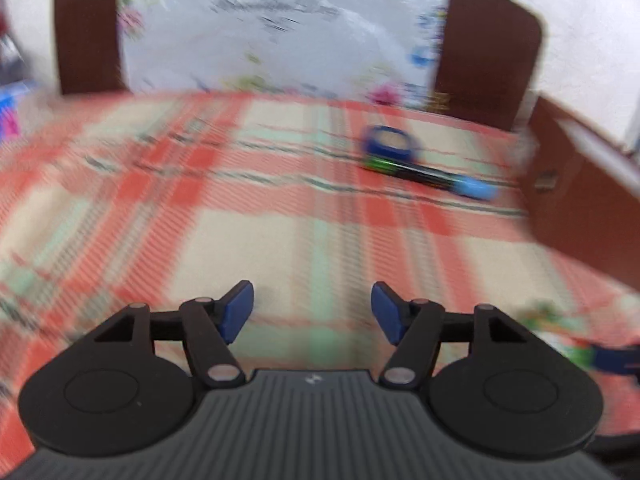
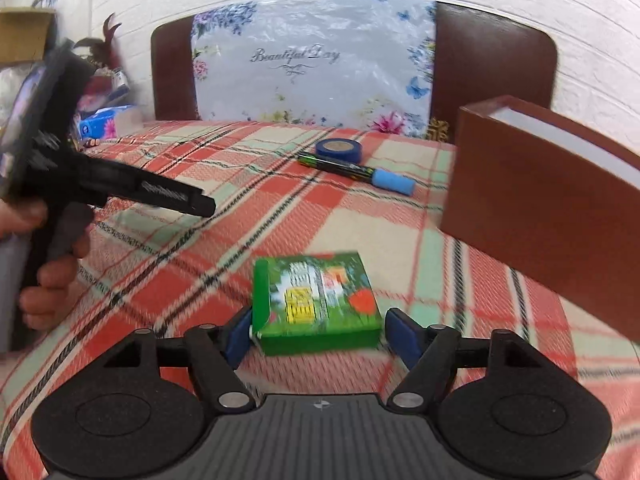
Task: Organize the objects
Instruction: 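Grasp the second small green box with the right gripper, then carry the green box into the brown box and open the right gripper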
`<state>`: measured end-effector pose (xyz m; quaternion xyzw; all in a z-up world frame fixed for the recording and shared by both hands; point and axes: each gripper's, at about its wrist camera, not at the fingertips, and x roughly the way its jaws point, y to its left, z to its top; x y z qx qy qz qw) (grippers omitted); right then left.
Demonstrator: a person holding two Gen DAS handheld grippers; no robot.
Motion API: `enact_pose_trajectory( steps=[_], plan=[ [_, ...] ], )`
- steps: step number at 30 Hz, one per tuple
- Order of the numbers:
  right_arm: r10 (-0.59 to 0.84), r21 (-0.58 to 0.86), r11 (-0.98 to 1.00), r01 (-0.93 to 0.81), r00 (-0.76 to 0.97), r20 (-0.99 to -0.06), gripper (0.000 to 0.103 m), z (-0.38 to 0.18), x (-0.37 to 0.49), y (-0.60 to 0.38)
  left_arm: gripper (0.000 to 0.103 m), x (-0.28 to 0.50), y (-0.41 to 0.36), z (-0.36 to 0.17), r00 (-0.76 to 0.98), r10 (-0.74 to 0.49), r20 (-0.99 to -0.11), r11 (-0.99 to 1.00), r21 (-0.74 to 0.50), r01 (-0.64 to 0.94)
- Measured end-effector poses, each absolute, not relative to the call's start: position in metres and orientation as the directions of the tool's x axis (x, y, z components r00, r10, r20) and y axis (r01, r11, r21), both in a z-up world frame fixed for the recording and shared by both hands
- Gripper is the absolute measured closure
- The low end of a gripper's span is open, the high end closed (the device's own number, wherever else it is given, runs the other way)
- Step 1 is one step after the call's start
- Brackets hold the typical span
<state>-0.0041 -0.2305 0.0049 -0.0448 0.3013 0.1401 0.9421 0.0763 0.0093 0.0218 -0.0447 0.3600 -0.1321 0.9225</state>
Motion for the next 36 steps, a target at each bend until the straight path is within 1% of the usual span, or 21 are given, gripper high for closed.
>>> enact_pose_trajectory(
  steps=[2, 5, 9, 11, 12, 13, 14, 15, 16, 18, 19, 21, 23, 27, 29, 33, 36],
  plan=[
    [0.239, 0.008, 0.958, -0.288, 0.778, -0.581, 0.031, 0.005, -0.007, -0.234, 0.036, 0.066, 0.002, 0.03, 0.646, -0.37, -0.668, 0.929, -0.254, 0.27],
    [0.243, 0.004, 0.955, -0.295, 0.779, -0.578, 0.028, 0.004, -0.01, -0.232, 0.036, 0.062, -0.012, 0.034, 0.542, -0.469, -0.697, 0.882, -0.348, 0.316],
    [0.249, -0.001, 0.952, -0.305, 0.777, -0.578, 0.03, 0.003, -0.008, -0.23, 0.038, 0.064, -0.036, 0.026, 0.46, -0.507, -0.729, 0.86, -0.395, 0.323],
    [0.256, 0.009, 0.951, -0.308, 0.772, -0.582, 0.035, 0.003, -0.006, -0.231, 0.041, 0.063, -0.046, 0.022, 0.469, -0.486, -0.738, 0.871, -0.366, 0.327],
    [0.262, 0.015, 0.95, -0.312, 0.771, -0.58, 0.042, 0.003, -0.006, -0.232, 0.044, 0.063, -0.051, 0.022, 0.475, -0.477, -0.74, 0.875, -0.347, 0.338],
    [0.267, 0.018, 0.949, -0.315, 0.771, -0.578, 0.043, 0.004, -0.006, -0.233, 0.047, 0.063, -0.055, 0.022, 0.475, -0.478, -0.739, 0.873, -0.34, 0.35],
    [0.271, 0.021, 0.948, -0.318, 0.771, -0.576, 0.043, 0.004, -0.006, -0.233, 0.054, 0.064, -0.057, 0.022, 0.468, -0.489, -0.736, 0.867, -0.35, 0.356],
    [0.275, 0.025, 0.947, -0.32, 0.771, -0.574, 0.044, 0.003, -0.006, -0.234, 0.057, 0.066, -0.059, 0.023, 0.458, -0.499, -0.736, 0.861, -0.363, 0.356],
    [0.281, 0.032, 0.947, -0.321, 0.772, -0.571, 0.044, 0.003, -0.006, -0.236, 0.057, 0.067, -0.06, 0.026, 0.457, -0.495, -0.739, 0.864, -0.361, 0.352],
    [0.286, 0.049, 0.948, -0.314, 0.776, -0.563, 0.044, 0.004, -0.006, -0.239, 0.064, 0.068, -0.066, 0.035, 0.461, -0.493, -0.738, 0.863, -0.35, 0.364],
    [0.283, 0.057, 0.951, -0.304, 0.782, -0.555, 0.044, 0.006, -0.006, -0.242, 0.065, 0.068, -0.071, 0.042, 0.468, -0.497, -0.731, 0.86, -0.342, 0.38],
    [0.264, 0.05, 0.959, -0.279, 0.812, -0.521, 0.044, 0.012, -0.008, -0.248, 0.065, 0.068, -0.084, 0.061, 0.485, -0.513, -0.708, 0.846, -0.321, 0.425],
    [0.229, 0.02, 0.968, -0.249, 0.855, -0.466, 0.044, 0.024, -0.009, -0.254, 0.065, 0.069, -0.101, 0.082, 0.503, -0.537, -0.678, 0.827, -0.303, 0.474],
    [0.131, -0.022, 0.989, -0.149, 0.925, -0.356, 0.044, 0.052, -0.011, -0.281, 0.065, 0.074, -0.147, 0.115, 0.508, -0.591, -0.627, 0.776, -0.271, 0.569],
    [0.08, -0.022, 0.996, -0.092, 0.944, -0.32, 0.044, 0.064, -0.009, -0.301, 0.065, 0.076, -0.176, 0.127, 0.504, -0.612, -0.61, 0.751, -0.246, 0.613],
    [-0.017, -0.005, 1.0, 0.016, 0.961, -0.277, 0.044, 0.08, -0.005, -0.343, 0.065, 0.074, -0.229, 0.138, 0.481, -0.648, -0.59, 0.696, -0.203, 0.689],
    [-0.078, 0.01, 0.996, 0.084, 0.958, -0.277, 0.044, 0.085, 0.0, -0.373, 0.065, 0.076, -0.262, 0.138, 0.457, -0.666, -0.59, 0.664, -0.19, 0.723]
  ],
)
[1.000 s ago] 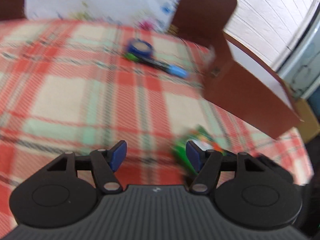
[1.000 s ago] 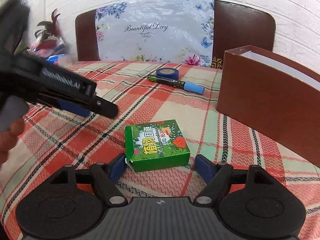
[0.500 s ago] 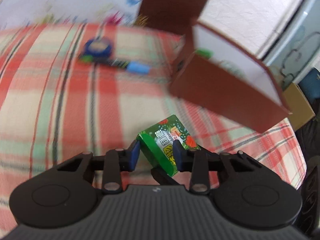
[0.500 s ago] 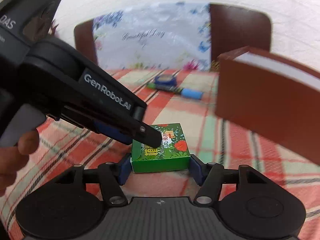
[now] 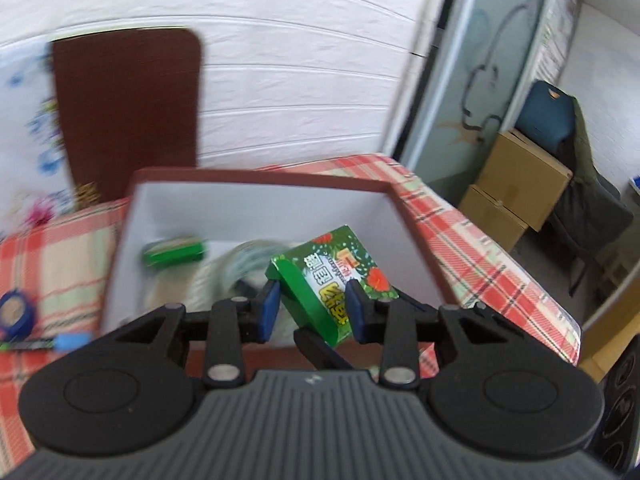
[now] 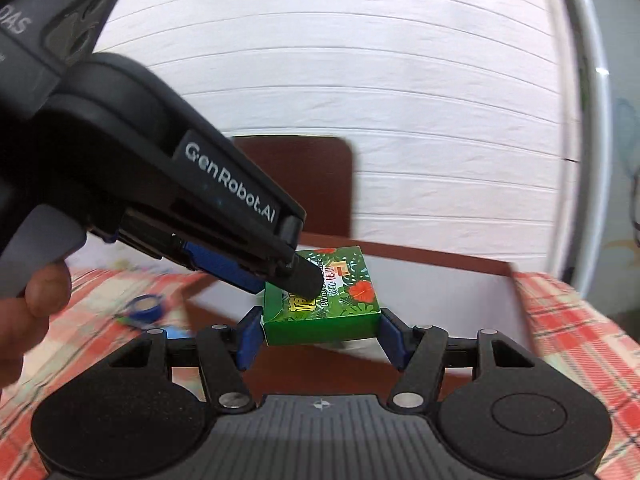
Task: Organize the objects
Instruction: 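Carry the green box into the brown box and open the right gripper, then move the right gripper back to the blue-capped marker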
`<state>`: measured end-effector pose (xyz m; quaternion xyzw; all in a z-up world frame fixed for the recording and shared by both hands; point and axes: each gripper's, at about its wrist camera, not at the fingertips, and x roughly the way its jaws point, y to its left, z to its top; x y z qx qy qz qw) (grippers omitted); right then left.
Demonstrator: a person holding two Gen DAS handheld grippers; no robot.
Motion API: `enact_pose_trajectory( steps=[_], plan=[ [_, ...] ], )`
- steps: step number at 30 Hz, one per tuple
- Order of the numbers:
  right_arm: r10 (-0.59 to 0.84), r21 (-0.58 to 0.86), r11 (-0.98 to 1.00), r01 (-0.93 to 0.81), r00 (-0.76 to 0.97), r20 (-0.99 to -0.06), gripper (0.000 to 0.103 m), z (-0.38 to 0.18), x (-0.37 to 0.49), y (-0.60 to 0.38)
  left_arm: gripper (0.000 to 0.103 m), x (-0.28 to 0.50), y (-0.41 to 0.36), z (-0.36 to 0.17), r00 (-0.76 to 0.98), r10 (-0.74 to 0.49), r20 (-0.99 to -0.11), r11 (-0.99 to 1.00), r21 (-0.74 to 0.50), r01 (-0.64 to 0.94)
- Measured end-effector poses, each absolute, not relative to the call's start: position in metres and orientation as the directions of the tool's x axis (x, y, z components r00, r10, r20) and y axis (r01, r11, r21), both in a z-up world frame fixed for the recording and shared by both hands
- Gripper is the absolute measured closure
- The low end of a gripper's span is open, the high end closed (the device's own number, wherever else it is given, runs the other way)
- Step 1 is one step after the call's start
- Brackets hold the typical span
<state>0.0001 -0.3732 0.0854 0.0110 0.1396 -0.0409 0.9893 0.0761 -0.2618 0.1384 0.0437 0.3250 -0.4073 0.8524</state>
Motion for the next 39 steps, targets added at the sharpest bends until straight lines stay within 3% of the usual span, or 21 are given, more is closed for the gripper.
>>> enact_pose_trajectory(
  steps=[7, 8, 10, 15, 39],
  plan=[
    [-0.17, 0.001, 0.984, 0.179, 0.938, -0.303, 0.044, 0.08, 0.014, -0.423, 0.064, 0.081, -0.311, 0.126, 0.47, -0.64, -0.608, 0.668, -0.138, 0.731],
    [-0.184, -0.002, 0.981, 0.193, 0.933, -0.31, 0.044, 0.078, 0.02, -0.426, 0.059, 0.081, -0.315, 0.124, 0.491, -0.622, -0.61, 0.681, -0.112, 0.724],
    [-0.221, -0.009, 0.973, 0.231, 0.917, -0.332, 0.034, 0.073, 0.026, -0.431, 0.057, 0.083, -0.321, 0.122, 0.539, -0.576, -0.614, 0.713, -0.055, 0.699],
    [-0.23, 0.029, 0.967, 0.252, 0.918, -0.324, 0.034, 0.068, 0.02, -0.434, 0.055, 0.088, -0.309, 0.118, 0.603, -0.513, -0.611, 0.752, 0.018, 0.659],
    [-0.236, 0.064, 0.963, 0.261, 0.935, -0.265, 0.029, 0.067, -0.021, -0.395, 0.05, 0.062, -0.244, 0.117, 0.672, -0.455, -0.585, 0.812, 0.037, 0.582]
  ],
)
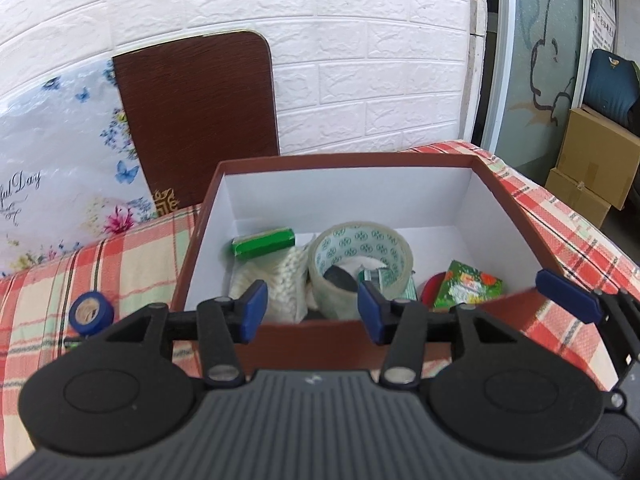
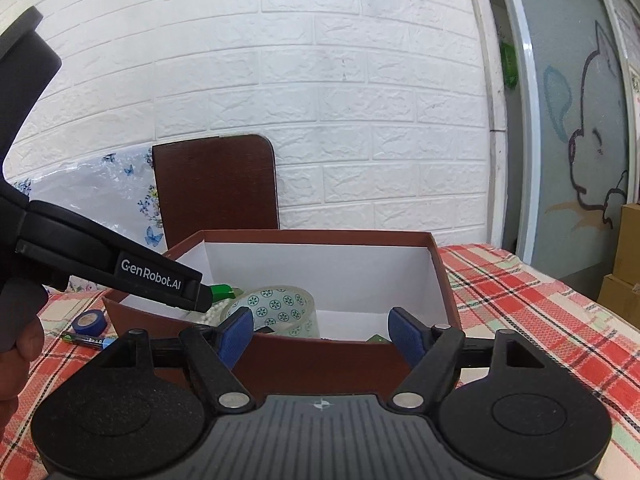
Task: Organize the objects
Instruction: 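Move the right gripper back to the blue-capped marker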
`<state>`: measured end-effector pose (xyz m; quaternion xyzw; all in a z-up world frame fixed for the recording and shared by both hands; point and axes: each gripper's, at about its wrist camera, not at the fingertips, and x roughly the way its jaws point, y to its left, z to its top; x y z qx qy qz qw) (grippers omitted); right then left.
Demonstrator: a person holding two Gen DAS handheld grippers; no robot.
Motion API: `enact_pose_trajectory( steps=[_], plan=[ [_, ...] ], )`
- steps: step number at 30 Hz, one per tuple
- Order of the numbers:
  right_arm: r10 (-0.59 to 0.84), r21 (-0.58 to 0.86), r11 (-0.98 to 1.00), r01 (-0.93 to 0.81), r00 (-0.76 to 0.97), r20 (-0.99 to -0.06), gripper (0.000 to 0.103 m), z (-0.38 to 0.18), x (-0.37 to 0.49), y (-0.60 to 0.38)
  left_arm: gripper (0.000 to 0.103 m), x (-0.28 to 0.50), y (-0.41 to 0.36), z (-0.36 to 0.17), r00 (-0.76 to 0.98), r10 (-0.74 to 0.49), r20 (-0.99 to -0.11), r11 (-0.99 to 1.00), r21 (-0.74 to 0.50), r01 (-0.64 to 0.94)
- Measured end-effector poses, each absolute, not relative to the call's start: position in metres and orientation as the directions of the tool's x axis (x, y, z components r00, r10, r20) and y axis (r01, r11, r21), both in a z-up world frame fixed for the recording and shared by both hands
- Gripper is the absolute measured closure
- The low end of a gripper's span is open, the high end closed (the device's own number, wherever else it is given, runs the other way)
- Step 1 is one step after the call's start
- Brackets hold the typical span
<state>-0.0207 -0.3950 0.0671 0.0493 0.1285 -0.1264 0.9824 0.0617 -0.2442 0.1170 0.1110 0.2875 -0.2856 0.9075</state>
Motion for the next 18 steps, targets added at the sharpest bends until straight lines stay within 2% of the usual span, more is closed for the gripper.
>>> enact_pose_trajectory(
  steps=[5, 8, 13, 18],
  plan=[
    [-0.256, 0.084, 0.954, 0.288, 0.928, -0.27, 0.027, 0.055, -0.04, -0.382, 0.048, 0.04, -0.226, 0.103, 0.673, -0.471, -0.571, 0.802, 0.04, 0.596],
    [-0.229, 0.082, 0.959, 0.272, 0.912, -0.341, 0.027, 0.04, -0.041, -0.376, 0.048, 0.033, -0.213, 0.086, 0.658, -0.461, -0.596, 0.805, 0.031, 0.592],
    [-0.143, 0.091, 0.974, 0.207, 0.877, -0.458, 0.027, 0.019, -0.032, -0.365, 0.048, 0.043, -0.177, 0.048, 0.64, -0.379, -0.669, 0.851, 0.021, 0.525],
    [-0.054, 0.066, 0.992, 0.103, 0.852, -0.522, 0.028, 0.01, -0.018, -0.34, 0.046, 0.06, -0.12, 0.021, 0.657, -0.283, -0.699, 0.912, 0.017, 0.41]
  ],
)
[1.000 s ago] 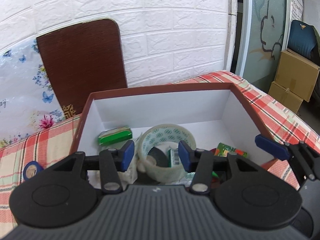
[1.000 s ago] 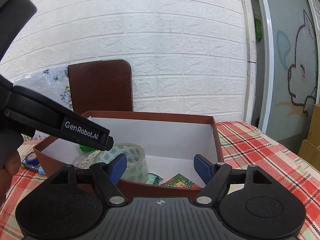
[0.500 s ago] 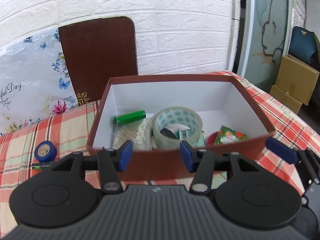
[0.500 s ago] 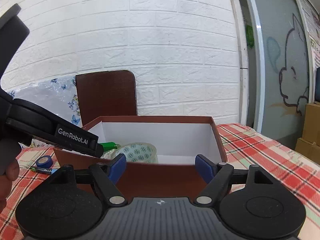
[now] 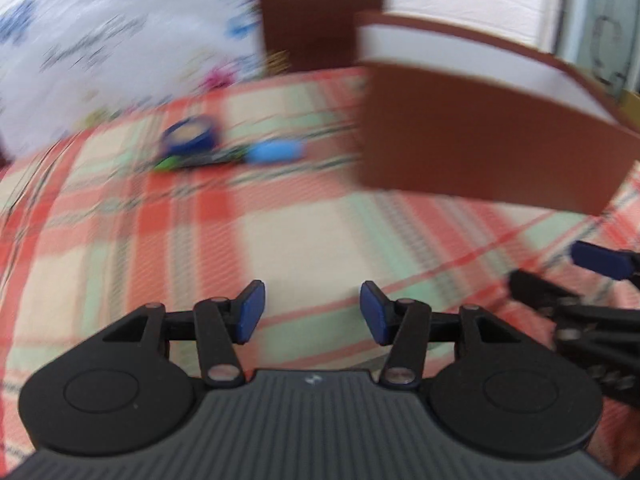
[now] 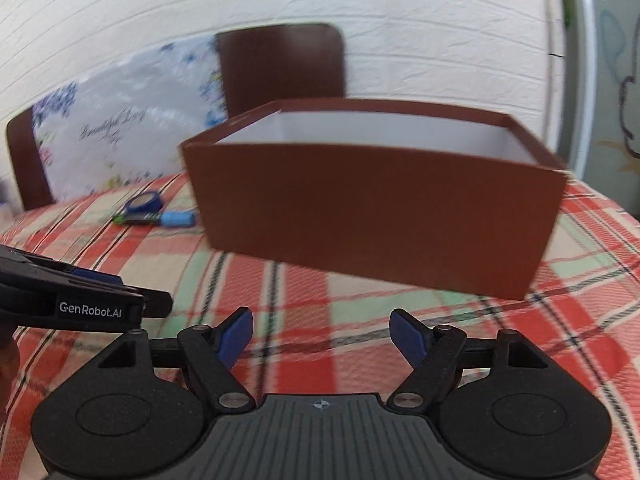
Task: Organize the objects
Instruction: 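Move the right gripper back to the blue-capped marker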
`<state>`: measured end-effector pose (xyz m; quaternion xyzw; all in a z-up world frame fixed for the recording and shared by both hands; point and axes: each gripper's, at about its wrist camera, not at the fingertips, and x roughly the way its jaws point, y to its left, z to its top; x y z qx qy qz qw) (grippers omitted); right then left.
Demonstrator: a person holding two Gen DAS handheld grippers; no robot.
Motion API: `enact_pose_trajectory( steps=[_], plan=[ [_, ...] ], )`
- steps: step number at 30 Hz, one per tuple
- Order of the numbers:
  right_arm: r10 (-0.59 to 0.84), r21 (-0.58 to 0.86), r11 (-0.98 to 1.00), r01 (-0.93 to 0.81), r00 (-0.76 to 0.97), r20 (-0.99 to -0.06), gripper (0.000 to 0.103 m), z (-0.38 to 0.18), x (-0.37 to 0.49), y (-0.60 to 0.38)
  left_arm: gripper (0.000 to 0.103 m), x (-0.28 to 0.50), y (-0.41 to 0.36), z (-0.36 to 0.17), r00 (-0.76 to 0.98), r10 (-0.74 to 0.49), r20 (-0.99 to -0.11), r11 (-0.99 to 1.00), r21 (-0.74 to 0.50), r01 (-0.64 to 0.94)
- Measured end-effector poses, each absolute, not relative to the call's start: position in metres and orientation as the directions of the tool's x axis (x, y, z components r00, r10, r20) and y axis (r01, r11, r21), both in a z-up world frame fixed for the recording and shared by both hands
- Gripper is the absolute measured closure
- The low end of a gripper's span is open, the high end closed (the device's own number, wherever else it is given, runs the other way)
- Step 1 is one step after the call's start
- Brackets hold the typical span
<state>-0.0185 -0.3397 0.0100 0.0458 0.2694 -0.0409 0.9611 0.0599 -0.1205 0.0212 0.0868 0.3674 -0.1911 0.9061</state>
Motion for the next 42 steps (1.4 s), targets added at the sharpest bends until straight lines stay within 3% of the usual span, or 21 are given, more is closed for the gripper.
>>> enact_pose_trajectory(
  steps=[4, 6, 15, 25, 31, 34, 42],
  plan=[
    [0.016, 0.062, 0.998, 0.023, 0.826, -0.563, 0.028, 0.006, -0.009, -0.313, 0.04, 0.062, -0.081, 0.017, 0.715, -0.24, -0.657, 0.936, 0.038, 0.349],
    [0.035, 0.041, 0.999, -0.014, 0.814, -0.58, 0.026, 0.002, -0.005, -0.299, 0.031, 0.064, -0.065, 0.012, 0.739, -0.219, -0.637, 0.948, 0.041, 0.317],
    [0.078, -0.021, 0.994, -0.111, 0.811, -0.58, 0.026, 0.0, 0.004, -0.246, 0.012, 0.092, -0.018, 0.0, 0.796, -0.157, -0.584, 0.977, 0.023, 0.21],
    [0.095, -0.063, 0.985, -0.16, 0.815, -0.571, 0.026, 0.0, 0.03, -0.207, 0.008, 0.114, 0.006, -0.002, 0.814, -0.122, -0.568, 0.989, 0.003, 0.15],
    [0.102, -0.081, 0.98, -0.18, 0.814, -0.573, 0.017, 0.001, 0.053, -0.195, 0.006, 0.123, 0.014, -0.002, 0.814, -0.115, -0.569, 0.991, -0.008, 0.134],
    [0.11, -0.066, 0.982, -0.18, 0.812, -0.573, 0.021, 0.005, 0.069, -0.195, 0.006, 0.125, 0.017, -0.003, 0.815, -0.117, -0.568, 0.991, -0.016, 0.131],
    [0.098, -0.197, 0.958, -0.209, 0.882, -0.461, 0.022, 0.02, 0.111, -0.182, 0.005, 0.125, 0.017, -0.003, 0.816, -0.12, -0.565, 0.991, -0.024, 0.129]
  ],
)
